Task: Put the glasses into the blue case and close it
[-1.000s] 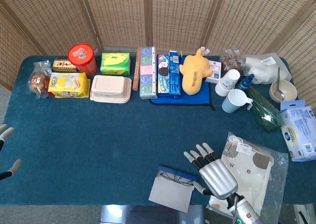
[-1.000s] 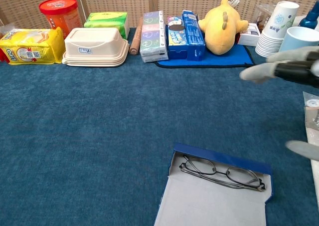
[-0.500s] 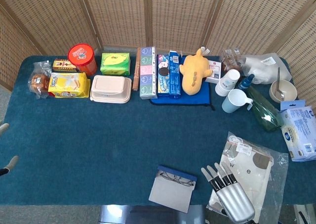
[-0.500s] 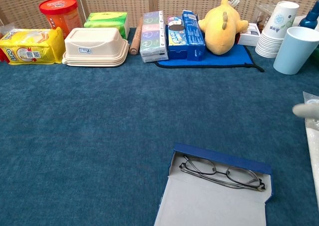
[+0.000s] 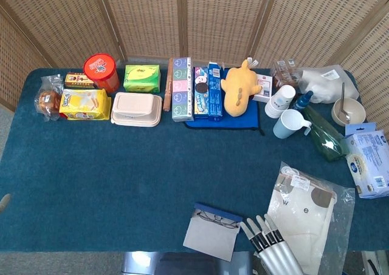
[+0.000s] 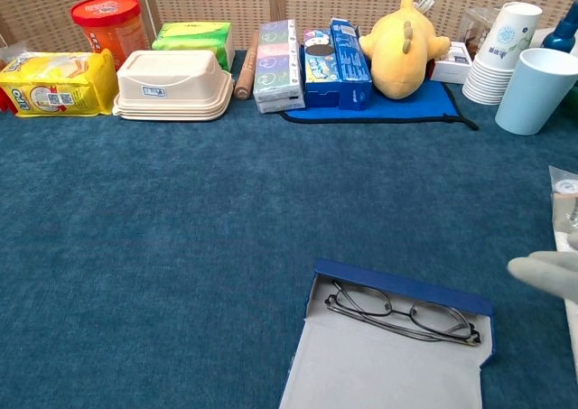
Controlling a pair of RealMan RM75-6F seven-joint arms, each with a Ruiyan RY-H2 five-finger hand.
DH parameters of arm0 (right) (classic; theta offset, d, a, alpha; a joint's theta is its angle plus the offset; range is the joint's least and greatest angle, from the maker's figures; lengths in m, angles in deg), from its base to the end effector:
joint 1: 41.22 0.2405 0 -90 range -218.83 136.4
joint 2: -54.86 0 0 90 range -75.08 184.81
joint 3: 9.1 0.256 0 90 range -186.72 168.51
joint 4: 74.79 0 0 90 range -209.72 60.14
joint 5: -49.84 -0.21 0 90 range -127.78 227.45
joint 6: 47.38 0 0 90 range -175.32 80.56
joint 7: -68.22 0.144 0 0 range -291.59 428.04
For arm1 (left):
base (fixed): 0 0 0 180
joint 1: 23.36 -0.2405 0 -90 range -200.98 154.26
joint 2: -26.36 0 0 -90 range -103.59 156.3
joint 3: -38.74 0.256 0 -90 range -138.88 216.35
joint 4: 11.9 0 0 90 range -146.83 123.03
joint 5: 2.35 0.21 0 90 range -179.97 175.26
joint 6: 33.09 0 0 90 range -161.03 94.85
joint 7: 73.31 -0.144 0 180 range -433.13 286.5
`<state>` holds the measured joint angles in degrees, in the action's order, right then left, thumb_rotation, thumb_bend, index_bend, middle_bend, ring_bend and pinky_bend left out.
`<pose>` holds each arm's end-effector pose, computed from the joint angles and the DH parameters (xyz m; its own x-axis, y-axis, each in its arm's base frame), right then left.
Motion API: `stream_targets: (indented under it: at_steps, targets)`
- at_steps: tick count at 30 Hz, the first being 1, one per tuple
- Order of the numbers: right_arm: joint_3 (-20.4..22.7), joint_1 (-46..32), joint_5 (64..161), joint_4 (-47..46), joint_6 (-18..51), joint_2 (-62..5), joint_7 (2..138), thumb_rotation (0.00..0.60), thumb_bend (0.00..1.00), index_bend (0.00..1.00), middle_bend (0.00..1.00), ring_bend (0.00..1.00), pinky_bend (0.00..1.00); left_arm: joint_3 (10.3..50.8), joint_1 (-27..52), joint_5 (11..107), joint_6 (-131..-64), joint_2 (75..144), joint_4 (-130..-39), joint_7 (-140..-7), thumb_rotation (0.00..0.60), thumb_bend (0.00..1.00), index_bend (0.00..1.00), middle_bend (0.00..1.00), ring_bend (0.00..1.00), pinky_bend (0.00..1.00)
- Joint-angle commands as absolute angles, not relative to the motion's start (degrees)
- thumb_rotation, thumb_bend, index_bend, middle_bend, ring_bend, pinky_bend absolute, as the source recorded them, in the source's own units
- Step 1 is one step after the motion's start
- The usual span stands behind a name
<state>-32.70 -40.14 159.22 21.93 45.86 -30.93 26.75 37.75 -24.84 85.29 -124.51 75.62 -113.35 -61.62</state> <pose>-0.2007 -0.0500 0.0218 0.5815 -0.0771 0.8099 -0.7492 -0.4389 0.4961 -0.3022 0.1396 0.2323 0.3039 -0.0406 0.9518 0.9519 0.0531 -0.3017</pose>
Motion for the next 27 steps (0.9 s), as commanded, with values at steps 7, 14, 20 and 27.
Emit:
stream_targets:
  at_steps: [7, 14, 20, 27]
  targets:
    - [-30.3, -42.9, 162.3, 14.6, 42.0, -37.0, 27.9, 0.600, 0.06, 0.01, 0.10, 0.00, 0.05, 38.6, -26.8, 85.8, -126.5, 76.0, -110.3, -58.9, 0.600, 0.26, 0.06, 0.05, 0.00, 0.00]
    - [-29.5, -44.6, 163.5, 10.2, 41.4, -40.6, 30.5, 0.600, 0.06, 0.00, 0.10, 0.00, 0.05, 39.0, -27.8, 86.3, -127.6, 76.6, -108.2, -57.6, 0.600, 0.26, 0.05, 0.05, 0.00, 0.00]
    - [-28.6, -44.7, 164.7, 7.5, 41.0, -42.6, 31.9, 0.600, 0.06, 0.00, 0.10, 0.00, 0.05, 39.1, -28.3, 86.6, -128.6, 76.9, -107.0, -56.4, 0.600, 0.26, 0.05, 0.05, 0.00, 0.00]
    - [-27.6, -45.0, 166.2, 3.2, 41.5, -45.7, 34.6, 0.600, 0.06, 0.00, 0.09, 0.00, 0.04, 39.1, -29.3, 87.4, -130.5, 77.1, -105.4, -54.8, 0.600, 0.26, 0.05, 0.05, 0.00, 0.00]
